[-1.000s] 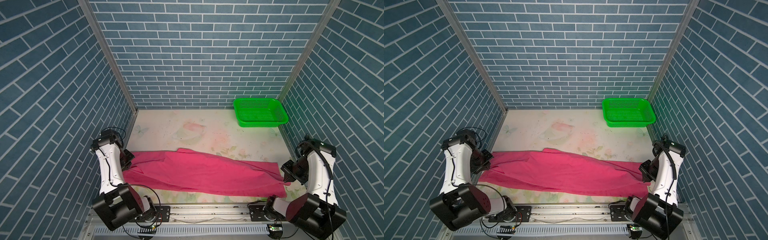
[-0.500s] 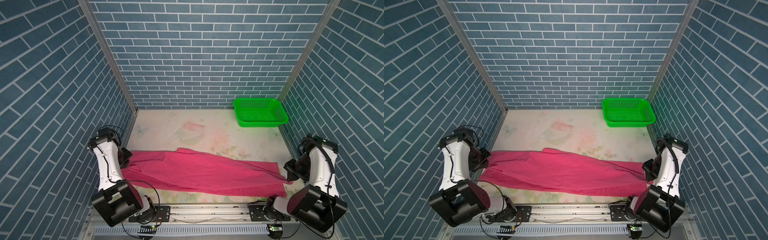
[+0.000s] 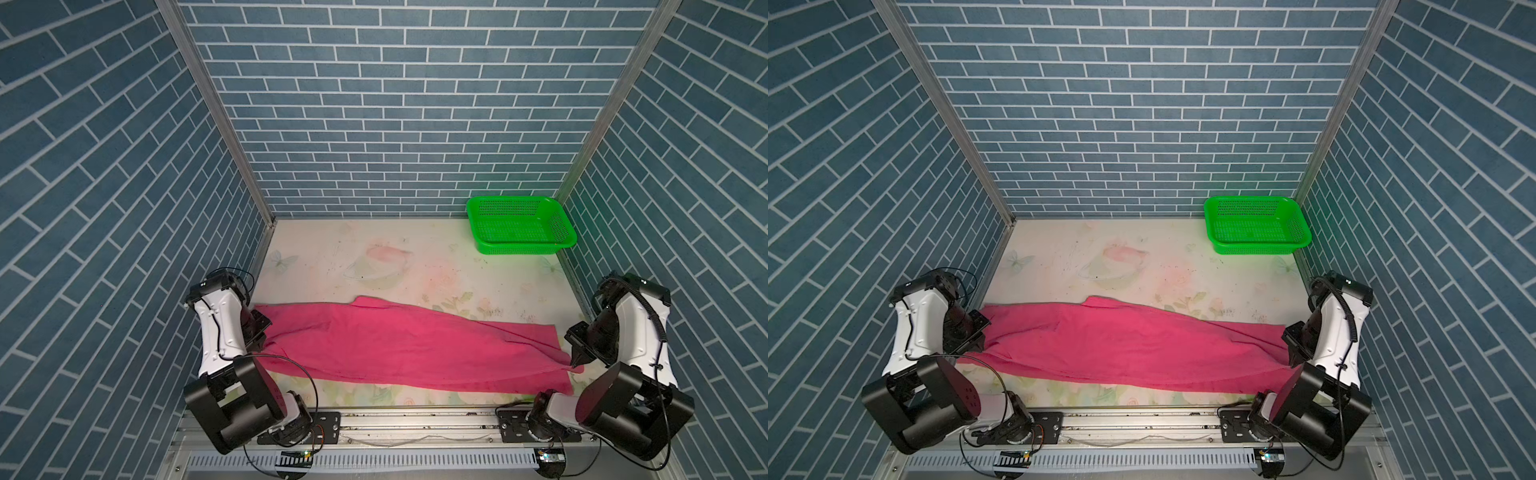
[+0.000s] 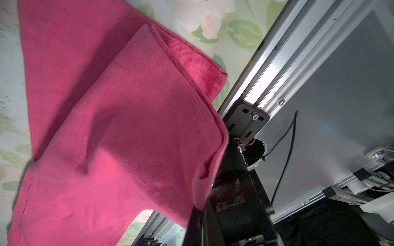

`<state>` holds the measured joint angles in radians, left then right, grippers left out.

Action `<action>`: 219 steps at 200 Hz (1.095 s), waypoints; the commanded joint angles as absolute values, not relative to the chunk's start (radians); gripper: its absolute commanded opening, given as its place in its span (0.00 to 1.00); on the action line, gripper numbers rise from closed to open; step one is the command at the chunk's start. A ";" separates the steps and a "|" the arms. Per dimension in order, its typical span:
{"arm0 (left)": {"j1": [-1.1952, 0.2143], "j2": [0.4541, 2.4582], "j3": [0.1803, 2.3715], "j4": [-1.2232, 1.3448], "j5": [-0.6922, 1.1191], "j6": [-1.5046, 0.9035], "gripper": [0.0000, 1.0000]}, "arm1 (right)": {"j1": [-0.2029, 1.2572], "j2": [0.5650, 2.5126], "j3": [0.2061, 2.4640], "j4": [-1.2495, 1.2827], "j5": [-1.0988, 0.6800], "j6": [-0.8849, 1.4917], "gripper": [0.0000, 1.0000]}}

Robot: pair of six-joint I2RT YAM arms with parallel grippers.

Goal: Roll up the long pants
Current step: Fold the long pant at the center of the board.

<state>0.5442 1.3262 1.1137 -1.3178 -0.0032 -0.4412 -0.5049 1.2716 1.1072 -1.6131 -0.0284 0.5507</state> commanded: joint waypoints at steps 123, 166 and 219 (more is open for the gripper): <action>0.551 1.645 1.520 -1.304 0.016 -0.484 0.36 | -0.497 1.378 1.126 -1.745 -0.027 0.591 0.59; 0.458 1.838 1.732 -1.181 -0.007 -0.486 0.30 | -0.491 1.495 1.320 -1.659 -0.083 0.589 0.55; 0.383 1.828 1.464 -0.949 -0.040 -0.553 0.43 | -0.464 1.499 1.342 -1.654 -0.126 0.606 0.54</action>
